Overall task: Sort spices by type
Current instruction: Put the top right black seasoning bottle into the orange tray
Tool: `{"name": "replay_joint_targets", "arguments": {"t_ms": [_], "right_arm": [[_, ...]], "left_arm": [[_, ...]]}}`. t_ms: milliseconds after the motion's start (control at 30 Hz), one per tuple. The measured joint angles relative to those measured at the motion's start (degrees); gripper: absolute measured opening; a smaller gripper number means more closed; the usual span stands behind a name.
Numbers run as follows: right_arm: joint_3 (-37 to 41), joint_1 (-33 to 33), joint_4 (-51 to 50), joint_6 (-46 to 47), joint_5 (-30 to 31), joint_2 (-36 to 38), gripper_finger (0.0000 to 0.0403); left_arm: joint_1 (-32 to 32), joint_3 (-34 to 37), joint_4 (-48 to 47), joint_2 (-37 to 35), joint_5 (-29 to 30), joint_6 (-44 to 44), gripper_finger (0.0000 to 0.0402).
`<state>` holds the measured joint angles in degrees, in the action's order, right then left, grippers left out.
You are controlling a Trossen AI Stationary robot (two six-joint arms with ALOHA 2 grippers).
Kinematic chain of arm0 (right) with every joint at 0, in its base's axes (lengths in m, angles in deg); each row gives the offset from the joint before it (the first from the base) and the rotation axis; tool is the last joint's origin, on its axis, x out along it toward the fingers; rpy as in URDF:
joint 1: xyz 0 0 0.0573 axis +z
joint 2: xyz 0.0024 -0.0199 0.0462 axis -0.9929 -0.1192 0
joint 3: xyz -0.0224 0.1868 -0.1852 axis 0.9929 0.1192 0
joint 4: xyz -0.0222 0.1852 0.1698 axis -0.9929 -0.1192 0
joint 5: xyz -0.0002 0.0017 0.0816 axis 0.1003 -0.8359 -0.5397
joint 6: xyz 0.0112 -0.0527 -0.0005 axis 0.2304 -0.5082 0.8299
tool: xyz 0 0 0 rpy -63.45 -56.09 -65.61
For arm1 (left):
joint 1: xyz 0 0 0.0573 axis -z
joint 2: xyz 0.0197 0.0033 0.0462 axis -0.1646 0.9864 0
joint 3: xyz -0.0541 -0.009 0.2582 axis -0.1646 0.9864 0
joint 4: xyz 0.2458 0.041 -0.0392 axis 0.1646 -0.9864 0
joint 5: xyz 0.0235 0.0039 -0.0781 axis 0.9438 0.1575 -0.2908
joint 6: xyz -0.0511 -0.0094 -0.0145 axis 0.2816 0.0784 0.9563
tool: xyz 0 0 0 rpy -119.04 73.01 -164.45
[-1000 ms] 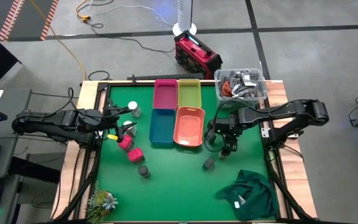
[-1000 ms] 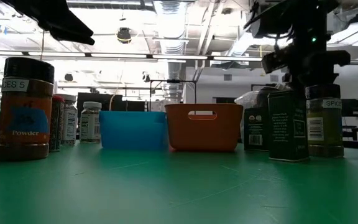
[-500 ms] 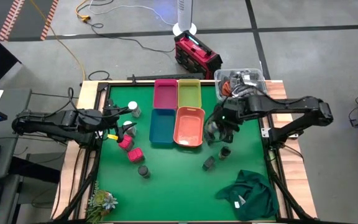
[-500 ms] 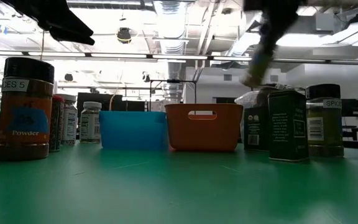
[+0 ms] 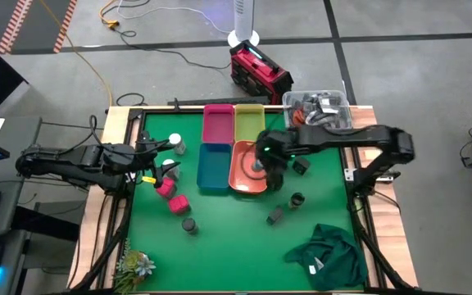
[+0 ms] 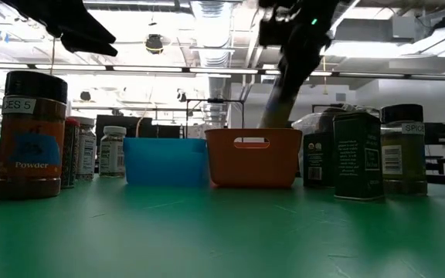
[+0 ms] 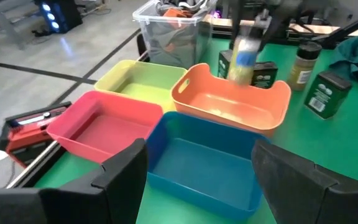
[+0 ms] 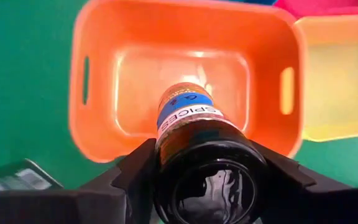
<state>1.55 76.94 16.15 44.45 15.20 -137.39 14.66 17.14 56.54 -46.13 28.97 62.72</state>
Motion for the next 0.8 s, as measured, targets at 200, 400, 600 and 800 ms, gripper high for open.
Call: {"name": "replay_joint_targets", "arguments": {"t_ms": [200,400,600,800], "right_arm": [[-7.7,-0.7,-3.7,-3.5,-0.1,-10.5,0.0239],[-16.2,-1.5,-11.8,-5.9,-2.5,-18.7,0.024],[-19.8,-0.3,-18.2,-8.7,-4.7,-23.8,0.024],[-20.1,1.5,-17.5,-9.7,-4.6,-24.0,0.0253]], "left_arm": [[0.0,0.0,0.0,0.0,-1.2,1.5,0.0271],[0.0,0.0,-0.8,0.0,-1.2,1.9,0.0271],[0.0,0.0,-2.9,0.0,-1.2,2.1,0.0271],[0.0,0.0,-2.9,0.0,-1.2,1.8,0.0271]]}}
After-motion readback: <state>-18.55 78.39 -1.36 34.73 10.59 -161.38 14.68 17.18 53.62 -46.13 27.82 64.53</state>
